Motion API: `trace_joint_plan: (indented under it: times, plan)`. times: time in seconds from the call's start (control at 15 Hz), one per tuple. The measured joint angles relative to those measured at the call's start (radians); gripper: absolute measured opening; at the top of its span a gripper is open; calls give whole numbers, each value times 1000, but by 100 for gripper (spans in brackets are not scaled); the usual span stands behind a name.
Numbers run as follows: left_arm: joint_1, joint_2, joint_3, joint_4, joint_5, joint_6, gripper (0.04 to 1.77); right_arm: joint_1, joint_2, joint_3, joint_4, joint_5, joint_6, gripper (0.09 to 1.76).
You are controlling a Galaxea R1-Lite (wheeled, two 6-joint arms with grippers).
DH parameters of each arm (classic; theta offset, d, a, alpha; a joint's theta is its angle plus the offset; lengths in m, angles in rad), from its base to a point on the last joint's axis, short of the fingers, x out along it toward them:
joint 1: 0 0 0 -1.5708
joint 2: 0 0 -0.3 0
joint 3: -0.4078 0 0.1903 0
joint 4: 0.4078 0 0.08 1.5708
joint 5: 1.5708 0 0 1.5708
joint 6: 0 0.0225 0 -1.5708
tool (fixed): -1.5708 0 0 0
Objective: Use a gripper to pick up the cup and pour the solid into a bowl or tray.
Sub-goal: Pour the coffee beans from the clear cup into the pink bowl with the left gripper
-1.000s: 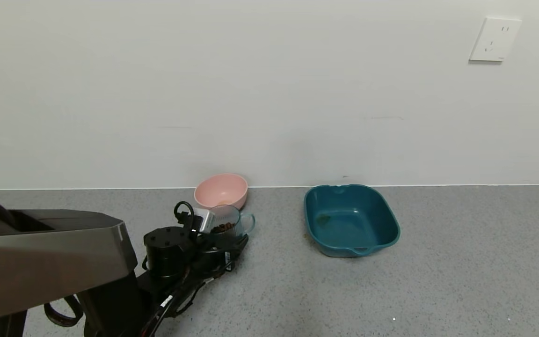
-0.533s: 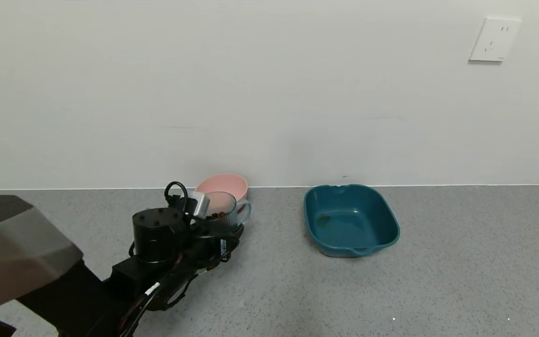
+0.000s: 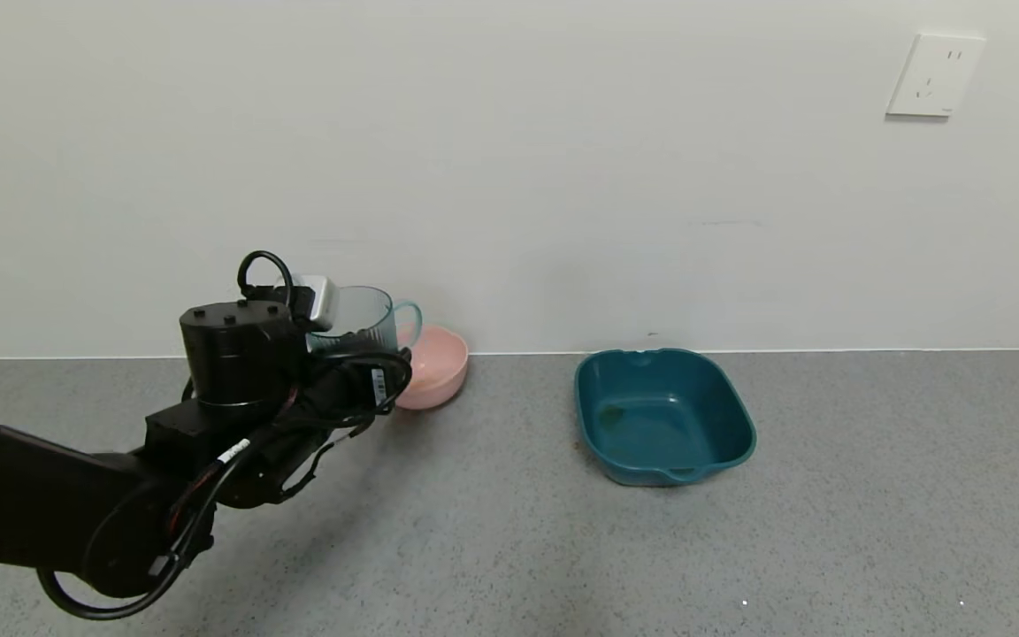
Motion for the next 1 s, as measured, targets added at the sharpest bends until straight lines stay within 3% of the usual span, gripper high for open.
trace_joint_plan:
  times: [0.33, 1.0]
  plan:
    - [83, 13, -85, 22, 94, 63, 133, 0, 0, 0, 0, 0, 0, 171]
    - [212, 174, -211, 11, 149, 217, 133, 0, 0, 0, -1, 0, 0, 171]
